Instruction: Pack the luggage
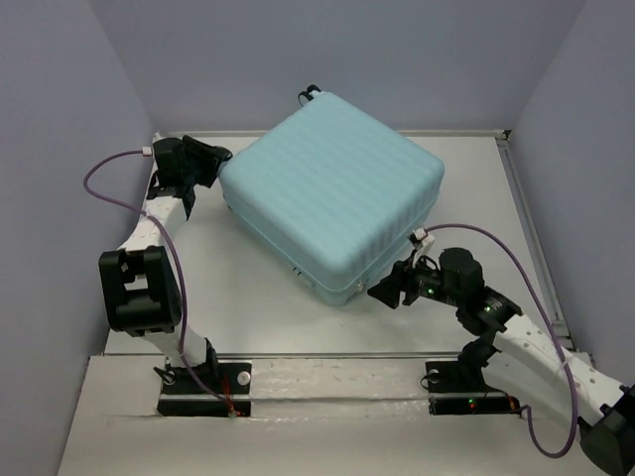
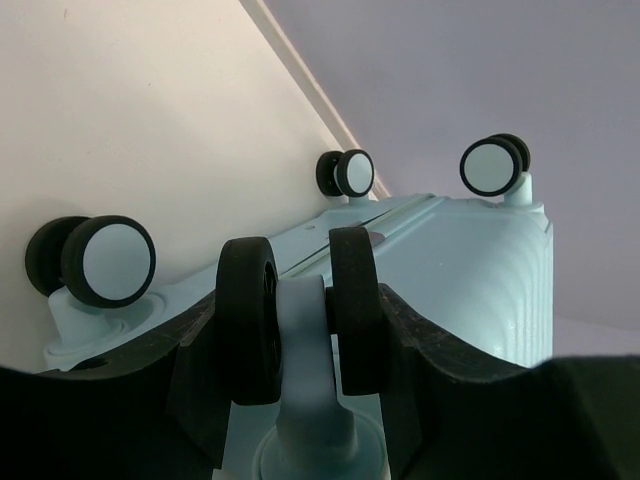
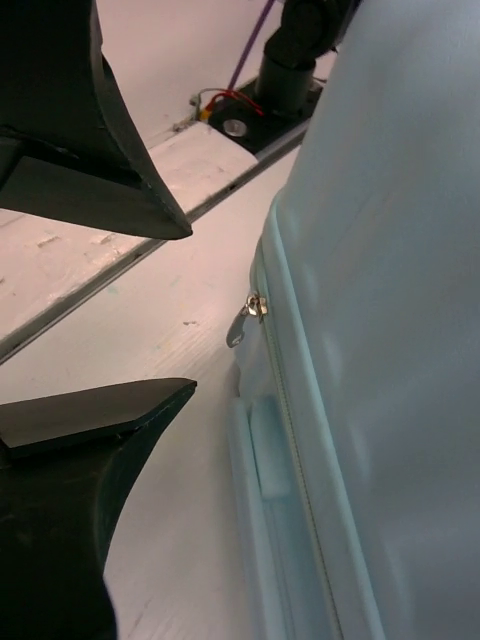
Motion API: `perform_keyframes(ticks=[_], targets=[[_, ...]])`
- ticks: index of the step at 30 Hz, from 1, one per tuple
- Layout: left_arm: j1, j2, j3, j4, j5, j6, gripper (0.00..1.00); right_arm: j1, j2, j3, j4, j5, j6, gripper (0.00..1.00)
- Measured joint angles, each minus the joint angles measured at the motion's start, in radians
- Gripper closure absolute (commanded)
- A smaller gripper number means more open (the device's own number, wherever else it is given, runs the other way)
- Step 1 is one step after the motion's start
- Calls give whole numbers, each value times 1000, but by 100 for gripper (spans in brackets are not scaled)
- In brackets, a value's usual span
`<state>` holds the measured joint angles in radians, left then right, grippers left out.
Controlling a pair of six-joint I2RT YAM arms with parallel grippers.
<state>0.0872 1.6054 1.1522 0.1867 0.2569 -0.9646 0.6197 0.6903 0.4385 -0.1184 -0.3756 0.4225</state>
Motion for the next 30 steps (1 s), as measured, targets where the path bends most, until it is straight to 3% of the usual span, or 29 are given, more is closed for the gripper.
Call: perform_keyframes(ticks=[4,12,14,15,17,19,22,24,27,30], targets=[[1,3,3,2,-6,47,1,64,39,-21,33,64,-2,37],[56,-83,10,-82,-126,183,1,137,124,-62,156,193,-32,44],[69,-157,10,-115,-154,217,8,136,148,-62,193,212,-37,44],[77,-221,1,-125,-167,236,28,136,154,-62,208,217,-41,45],[83,-323,-28,-127,-172,250,54,137,159,-64,230,224,-43,46],[73,-522,-167,-63,-154,265,81,137,163,-66,255,226,-46,47],[19,-799,-425,-54,-110,272,94,137,182,-67,287,219,-50,47],[-40,-929,-565,-77,-97,280,94,137,185,-68,294,214,-50,47],[-172,-995,-726,-147,-109,279,94,141,179,-80,306,210,-49,49],[-392,-983,-801,-225,-134,243,94,142,179,-83,307,206,-48,52]])
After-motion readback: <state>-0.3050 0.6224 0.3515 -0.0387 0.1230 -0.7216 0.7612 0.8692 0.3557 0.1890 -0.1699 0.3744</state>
